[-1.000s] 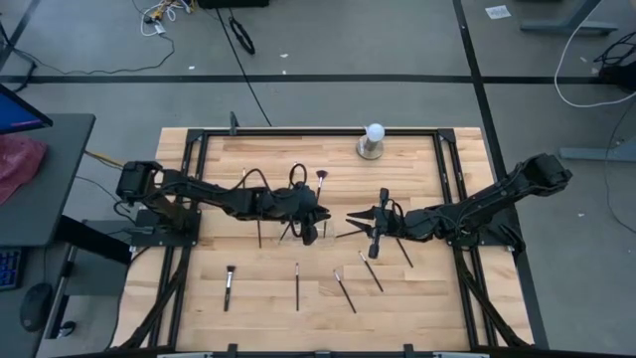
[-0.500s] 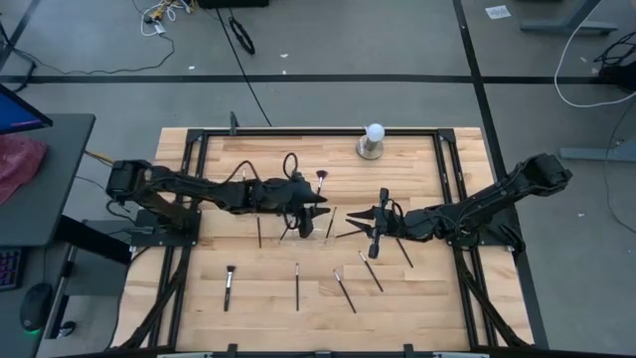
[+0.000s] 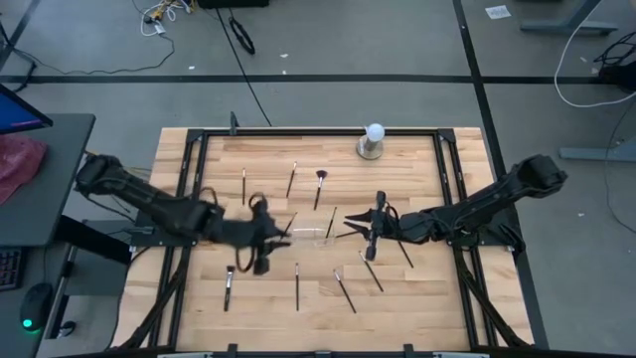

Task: Put items in baskets/containers
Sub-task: Put the powder brush into the transparent organizer

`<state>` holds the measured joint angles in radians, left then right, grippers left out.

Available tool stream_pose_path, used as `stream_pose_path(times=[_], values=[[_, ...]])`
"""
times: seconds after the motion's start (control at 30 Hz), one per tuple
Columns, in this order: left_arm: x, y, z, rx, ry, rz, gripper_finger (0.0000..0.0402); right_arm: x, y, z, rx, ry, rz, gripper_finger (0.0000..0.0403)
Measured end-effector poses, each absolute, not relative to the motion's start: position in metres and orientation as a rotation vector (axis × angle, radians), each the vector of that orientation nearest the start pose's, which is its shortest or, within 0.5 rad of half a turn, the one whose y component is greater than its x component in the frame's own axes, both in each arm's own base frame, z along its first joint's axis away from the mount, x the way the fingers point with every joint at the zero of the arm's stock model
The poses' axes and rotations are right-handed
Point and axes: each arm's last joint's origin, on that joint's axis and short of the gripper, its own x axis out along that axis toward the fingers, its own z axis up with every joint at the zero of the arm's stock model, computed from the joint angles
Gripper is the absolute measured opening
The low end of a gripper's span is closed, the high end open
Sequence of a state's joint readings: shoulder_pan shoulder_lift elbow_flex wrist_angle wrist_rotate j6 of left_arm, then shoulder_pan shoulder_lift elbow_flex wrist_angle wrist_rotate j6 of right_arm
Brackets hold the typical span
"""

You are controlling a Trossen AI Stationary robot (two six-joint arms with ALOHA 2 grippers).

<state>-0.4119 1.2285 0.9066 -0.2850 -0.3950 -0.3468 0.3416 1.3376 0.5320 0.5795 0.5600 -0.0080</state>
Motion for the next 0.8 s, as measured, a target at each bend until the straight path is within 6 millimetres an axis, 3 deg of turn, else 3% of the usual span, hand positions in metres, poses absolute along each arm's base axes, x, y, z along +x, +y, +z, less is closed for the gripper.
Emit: stream_pose_path(times=[0.1, 0.27, 0.43, 0.6, 0.8], values=[[0.225, -0.11, 0.265, -0.19, 0.708, 0.079, 0.0077, 0.255, 0.074, 0.201, -0.11, 0.205, -0.215, 0.0059], [0.196, -0.128, 0.245, -0.492, 1.029, 0.16, 0.0056, 0.257, 0.075, 0.196, -0.144, 0.217, -0.213, 0.0058], [0.178, -0.143, 0.24, -0.756, 1.075, 0.32, 0.0053, 0.258, 0.075, 0.195, -0.149, 0.219, -0.212, 0.0058], [0.165, -0.156, 0.227, -0.893, 1.11, 0.441, 0.0101, 0.258, 0.075, 0.195, -0.168, 0.221, -0.21, 0.0059], [0.154, -0.165, 0.188, -1.0, 1.218, 0.679, 0.0194, 0.258, 0.075, 0.196, -0.195, 0.22, -0.209, 0.0059]])
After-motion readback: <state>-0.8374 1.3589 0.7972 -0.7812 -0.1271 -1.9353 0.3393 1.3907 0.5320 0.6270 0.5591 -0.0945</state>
